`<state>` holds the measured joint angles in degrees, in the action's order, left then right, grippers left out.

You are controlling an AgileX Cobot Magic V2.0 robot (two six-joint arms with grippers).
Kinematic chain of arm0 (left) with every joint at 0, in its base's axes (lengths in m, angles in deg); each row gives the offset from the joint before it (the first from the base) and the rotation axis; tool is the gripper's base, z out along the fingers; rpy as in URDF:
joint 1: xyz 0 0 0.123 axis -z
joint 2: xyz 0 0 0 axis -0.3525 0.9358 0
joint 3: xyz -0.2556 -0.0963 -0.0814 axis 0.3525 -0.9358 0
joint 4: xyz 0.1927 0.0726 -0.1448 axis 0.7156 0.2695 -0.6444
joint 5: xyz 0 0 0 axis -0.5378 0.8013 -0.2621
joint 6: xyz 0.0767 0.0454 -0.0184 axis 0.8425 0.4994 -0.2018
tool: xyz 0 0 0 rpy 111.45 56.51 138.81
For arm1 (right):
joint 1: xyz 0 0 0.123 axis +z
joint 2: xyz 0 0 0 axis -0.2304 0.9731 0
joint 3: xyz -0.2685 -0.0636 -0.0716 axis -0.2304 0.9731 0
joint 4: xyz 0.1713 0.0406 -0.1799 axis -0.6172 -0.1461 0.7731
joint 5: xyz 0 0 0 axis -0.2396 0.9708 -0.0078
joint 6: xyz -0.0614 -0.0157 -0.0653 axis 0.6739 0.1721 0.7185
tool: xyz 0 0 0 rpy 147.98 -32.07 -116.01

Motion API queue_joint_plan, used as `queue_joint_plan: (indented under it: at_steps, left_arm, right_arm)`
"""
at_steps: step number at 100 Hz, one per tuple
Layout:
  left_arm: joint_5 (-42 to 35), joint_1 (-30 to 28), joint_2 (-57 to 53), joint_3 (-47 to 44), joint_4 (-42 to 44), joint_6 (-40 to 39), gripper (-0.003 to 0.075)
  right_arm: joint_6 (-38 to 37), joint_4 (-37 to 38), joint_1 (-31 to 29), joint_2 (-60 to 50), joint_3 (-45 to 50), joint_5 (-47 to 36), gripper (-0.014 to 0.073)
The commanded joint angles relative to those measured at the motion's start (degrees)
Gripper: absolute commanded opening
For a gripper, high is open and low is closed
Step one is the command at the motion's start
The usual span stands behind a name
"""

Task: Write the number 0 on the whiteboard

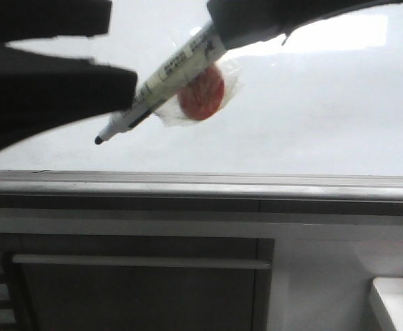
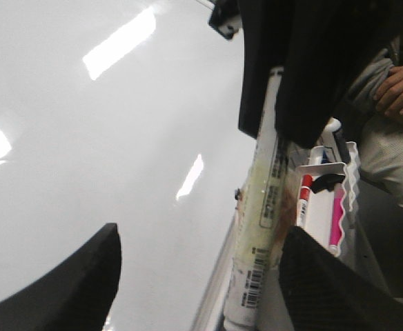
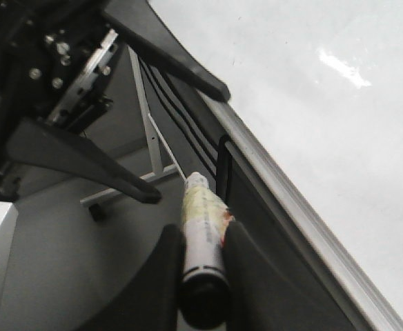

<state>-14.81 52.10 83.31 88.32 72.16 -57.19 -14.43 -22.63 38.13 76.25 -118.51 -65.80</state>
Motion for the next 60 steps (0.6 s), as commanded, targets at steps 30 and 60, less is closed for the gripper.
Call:
queue_joint_plan:
  at_steps: [30, 60]
  left_arm:
    - [16.8, 0.2, -26.1, 1.5, -8.4, -5.6, 0.023]
    - [22.9, 0.2, -31.4, 1.5, -8.7, -5.6, -0.002]
  right_arm:
    - [0.7, -0.1, -2.7, -0.2, -1.8, -7.4, -0.0067]
    - [0.7, -0.1, -2.7, 0.5, -1.8, -9.5, -0.0067]
